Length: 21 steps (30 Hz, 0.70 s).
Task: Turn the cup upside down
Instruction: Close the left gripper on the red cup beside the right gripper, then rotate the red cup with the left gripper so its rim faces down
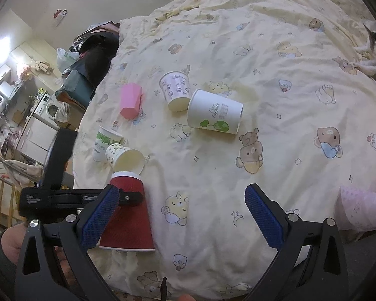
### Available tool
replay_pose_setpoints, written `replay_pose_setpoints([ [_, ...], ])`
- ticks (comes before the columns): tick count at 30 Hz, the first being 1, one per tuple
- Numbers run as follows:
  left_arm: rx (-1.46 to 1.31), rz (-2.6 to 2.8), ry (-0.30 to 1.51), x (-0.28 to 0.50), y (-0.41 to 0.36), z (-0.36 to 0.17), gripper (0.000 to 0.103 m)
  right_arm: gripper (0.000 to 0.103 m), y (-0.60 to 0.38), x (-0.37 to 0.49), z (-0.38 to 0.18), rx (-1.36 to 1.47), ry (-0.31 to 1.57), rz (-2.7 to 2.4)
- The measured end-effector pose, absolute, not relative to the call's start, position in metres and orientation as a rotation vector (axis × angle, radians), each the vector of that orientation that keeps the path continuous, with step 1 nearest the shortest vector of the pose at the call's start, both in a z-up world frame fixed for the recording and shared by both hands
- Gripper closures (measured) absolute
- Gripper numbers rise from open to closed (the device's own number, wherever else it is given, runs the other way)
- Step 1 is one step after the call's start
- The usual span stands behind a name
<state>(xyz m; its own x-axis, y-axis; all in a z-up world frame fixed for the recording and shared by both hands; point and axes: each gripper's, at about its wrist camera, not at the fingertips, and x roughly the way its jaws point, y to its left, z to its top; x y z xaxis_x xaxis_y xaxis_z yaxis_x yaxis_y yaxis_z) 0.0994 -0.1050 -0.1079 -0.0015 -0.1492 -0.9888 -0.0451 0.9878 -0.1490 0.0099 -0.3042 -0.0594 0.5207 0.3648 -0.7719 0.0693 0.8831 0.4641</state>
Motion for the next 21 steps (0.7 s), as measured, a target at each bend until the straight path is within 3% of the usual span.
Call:
replay_pose_setpoints([
  [12,-0.211,-0.191,1.268,0.088,-0.051,-0.016,0.038,0.0,-0.29,0.01,-0.055,0.445,1.027,0.27],
  [21,-0.157,-0.191,1.185,0.075,-0.022,-0.019,0.038,0.0,-0.251,0.009,-0.051,0.371,1.061,0.327],
])
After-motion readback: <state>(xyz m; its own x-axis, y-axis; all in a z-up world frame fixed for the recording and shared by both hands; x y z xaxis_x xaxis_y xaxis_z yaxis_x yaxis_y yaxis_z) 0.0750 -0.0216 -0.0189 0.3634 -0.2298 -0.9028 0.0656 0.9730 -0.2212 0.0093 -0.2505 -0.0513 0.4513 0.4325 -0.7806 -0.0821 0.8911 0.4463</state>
